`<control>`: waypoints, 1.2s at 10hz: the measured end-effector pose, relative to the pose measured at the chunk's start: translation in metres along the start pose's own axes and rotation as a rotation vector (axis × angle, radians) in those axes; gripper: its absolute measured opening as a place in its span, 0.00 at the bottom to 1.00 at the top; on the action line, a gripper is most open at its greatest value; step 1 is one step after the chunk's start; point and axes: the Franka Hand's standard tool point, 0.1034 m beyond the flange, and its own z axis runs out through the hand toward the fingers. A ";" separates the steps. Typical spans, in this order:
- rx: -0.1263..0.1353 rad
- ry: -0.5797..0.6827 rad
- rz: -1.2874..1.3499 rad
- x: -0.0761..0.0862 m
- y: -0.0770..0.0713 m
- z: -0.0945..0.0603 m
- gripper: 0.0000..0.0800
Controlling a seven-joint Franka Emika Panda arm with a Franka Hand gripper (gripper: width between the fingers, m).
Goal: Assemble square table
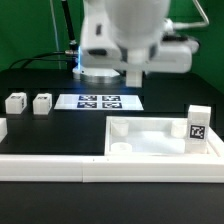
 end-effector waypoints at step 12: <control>0.054 0.738 -0.051 0.008 -0.005 -0.104 0.36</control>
Offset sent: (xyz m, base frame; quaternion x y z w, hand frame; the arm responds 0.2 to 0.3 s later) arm 0.0000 0.0000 0.0000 0.0000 0.1938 0.0000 0.9810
